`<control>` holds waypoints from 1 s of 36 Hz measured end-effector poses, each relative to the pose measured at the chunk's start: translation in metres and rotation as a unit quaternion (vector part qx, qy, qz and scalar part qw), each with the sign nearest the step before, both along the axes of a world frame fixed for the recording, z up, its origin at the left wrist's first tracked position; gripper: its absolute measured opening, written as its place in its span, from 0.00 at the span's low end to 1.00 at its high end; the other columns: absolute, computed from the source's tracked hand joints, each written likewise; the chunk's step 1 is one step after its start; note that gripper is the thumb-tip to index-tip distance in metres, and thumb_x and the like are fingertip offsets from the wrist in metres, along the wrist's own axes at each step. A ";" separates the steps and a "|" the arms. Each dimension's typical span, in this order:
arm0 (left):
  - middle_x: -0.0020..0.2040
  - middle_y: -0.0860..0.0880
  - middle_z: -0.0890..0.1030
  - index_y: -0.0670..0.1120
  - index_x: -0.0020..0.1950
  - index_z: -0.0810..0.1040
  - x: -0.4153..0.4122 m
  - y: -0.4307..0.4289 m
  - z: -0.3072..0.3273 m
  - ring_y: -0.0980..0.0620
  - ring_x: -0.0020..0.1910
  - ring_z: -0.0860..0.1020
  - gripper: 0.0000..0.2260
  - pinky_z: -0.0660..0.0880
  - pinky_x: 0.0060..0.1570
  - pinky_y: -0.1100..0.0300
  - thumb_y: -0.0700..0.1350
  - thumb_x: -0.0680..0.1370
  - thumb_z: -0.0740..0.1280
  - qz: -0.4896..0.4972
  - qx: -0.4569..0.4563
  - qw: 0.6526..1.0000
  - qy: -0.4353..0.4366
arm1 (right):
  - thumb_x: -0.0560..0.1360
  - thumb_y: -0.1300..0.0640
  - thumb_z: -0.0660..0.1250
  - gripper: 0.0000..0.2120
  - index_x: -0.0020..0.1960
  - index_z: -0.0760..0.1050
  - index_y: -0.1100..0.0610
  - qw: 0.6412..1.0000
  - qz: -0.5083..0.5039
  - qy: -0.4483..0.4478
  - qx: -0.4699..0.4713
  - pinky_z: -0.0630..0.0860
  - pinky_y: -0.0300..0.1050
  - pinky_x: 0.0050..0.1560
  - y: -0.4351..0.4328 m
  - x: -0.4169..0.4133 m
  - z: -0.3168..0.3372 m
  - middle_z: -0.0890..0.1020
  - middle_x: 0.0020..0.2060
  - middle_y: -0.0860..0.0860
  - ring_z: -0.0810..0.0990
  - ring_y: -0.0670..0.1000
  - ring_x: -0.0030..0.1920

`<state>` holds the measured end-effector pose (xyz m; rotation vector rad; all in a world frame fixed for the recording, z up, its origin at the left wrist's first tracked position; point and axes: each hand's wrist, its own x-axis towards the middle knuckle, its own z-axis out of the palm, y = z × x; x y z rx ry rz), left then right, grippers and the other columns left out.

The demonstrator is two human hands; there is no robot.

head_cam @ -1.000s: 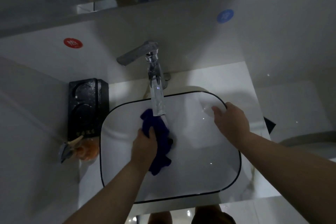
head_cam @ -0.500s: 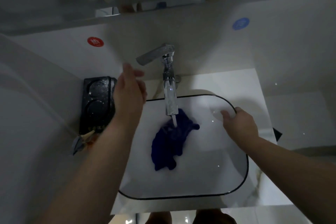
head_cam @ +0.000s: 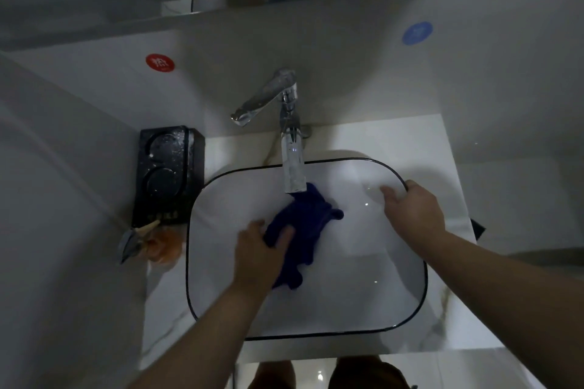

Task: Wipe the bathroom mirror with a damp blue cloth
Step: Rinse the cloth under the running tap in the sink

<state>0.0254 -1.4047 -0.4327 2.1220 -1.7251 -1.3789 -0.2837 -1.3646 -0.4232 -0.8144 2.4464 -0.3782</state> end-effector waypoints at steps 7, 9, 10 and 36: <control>0.62 0.53 0.78 0.55 0.75 0.64 -0.020 0.031 -0.017 0.53 0.54 0.81 0.37 0.84 0.51 0.55 0.52 0.70 0.77 0.039 0.075 0.996 0.000 | 0.81 0.40 0.67 0.20 0.53 0.79 0.59 1.000 0.006 0.012 -0.003 0.78 0.54 0.51 -0.001 0.001 -0.001 0.85 0.48 0.61 0.83 0.65 0.53; 0.53 0.50 0.84 0.46 0.68 0.72 -0.027 0.018 -0.005 0.53 0.45 0.83 0.23 0.80 0.35 0.64 0.47 0.75 0.72 0.037 0.147 0.988 0.023 | 0.81 0.40 0.67 0.21 0.53 0.79 0.59 1.000 0.009 0.013 -0.006 0.78 0.54 0.51 0.000 0.001 0.000 0.85 0.48 0.60 0.83 0.65 0.53; 0.50 0.46 0.85 0.43 0.63 0.76 -0.029 0.013 0.001 0.50 0.42 0.83 0.17 0.80 0.34 0.63 0.46 0.76 0.70 0.032 0.169 0.985 0.024 | 0.81 0.40 0.67 0.21 0.54 0.79 0.59 1.000 0.009 0.012 -0.008 0.78 0.54 0.51 0.001 0.001 -0.001 0.85 0.49 0.60 0.83 0.65 0.54; 0.47 0.37 0.82 0.33 0.58 0.80 -0.027 -0.005 0.206 0.39 0.47 0.80 0.23 0.76 0.46 0.49 0.39 0.65 0.66 0.042 0.189 0.915 0.354 | 0.79 0.63 0.73 0.24 0.67 0.71 0.43 0.932 0.135 -0.321 -0.098 0.77 0.32 0.57 0.034 0.134 0.098 0.76 0.63 0.43 0.77 0.45 0.61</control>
